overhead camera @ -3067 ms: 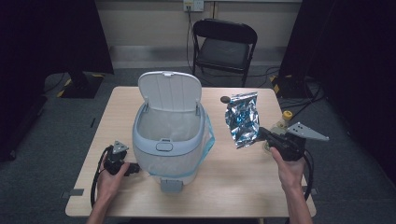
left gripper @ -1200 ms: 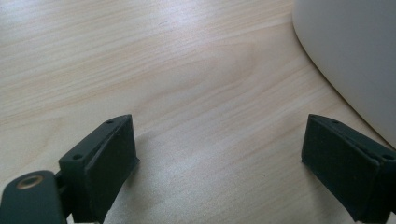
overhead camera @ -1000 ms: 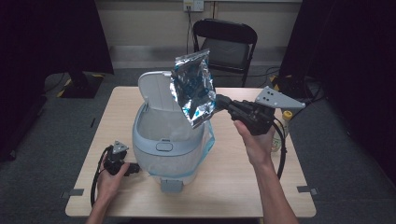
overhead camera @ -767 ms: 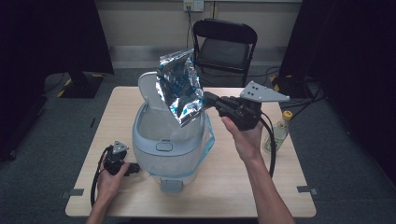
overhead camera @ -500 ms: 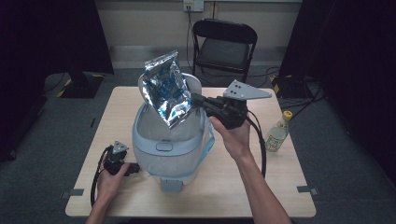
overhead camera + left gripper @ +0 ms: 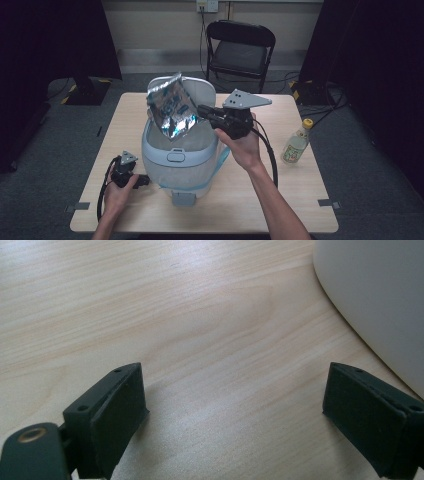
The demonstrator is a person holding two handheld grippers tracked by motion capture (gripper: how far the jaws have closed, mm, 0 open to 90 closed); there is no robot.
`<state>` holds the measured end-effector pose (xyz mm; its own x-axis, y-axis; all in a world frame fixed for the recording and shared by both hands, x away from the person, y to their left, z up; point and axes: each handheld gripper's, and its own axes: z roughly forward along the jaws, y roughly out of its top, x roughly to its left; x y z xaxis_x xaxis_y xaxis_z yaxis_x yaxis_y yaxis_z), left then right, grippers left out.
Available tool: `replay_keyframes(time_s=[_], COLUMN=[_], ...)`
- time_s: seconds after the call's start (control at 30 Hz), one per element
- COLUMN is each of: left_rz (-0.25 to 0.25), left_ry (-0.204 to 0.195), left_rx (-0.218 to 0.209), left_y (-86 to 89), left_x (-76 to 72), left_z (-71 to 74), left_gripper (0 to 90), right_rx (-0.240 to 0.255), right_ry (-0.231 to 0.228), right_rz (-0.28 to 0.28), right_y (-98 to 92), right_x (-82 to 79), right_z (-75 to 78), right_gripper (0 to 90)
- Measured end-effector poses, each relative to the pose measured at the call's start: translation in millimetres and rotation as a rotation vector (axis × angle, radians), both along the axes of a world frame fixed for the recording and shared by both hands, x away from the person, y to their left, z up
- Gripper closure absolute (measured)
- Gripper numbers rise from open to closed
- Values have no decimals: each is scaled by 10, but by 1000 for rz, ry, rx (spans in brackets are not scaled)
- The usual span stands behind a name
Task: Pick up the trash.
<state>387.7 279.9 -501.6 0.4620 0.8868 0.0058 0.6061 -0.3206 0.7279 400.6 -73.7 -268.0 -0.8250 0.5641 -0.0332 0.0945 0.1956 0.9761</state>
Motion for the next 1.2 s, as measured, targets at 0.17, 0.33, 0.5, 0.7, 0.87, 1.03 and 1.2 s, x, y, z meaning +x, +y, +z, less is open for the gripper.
replay_keyframes(time_s=[0.17,0.33,0.5,0.7,0.87,1.03,1.2], left_rz=[0,0,0,0,0,0,0], left_ry=[0,0,0,0,0,0,0], left_rx=[0,0,0,0,0,0,0], left_y=[0,0,0,0,0,0,0], left_x=[0,0,0,0,0,0,0], left_z=[0,0,0,0,0,0,0], left_gripper=[96,96,96,96,96,96,96], right_rx=[1,22,39,62,71,57,60], right_ry=[9,25,43,49,46,35,51], right_rz=[3,12,20,9,-12,-55,-90], right_y=[15,-19,-108,-249,-383,-505,-631], right_x=[9,11,11,3,-20,-17,4], right_z=[-22,-44,-115,-125,-96,-125,-207], right_gripper=[808,771,719,688,645,608,596])
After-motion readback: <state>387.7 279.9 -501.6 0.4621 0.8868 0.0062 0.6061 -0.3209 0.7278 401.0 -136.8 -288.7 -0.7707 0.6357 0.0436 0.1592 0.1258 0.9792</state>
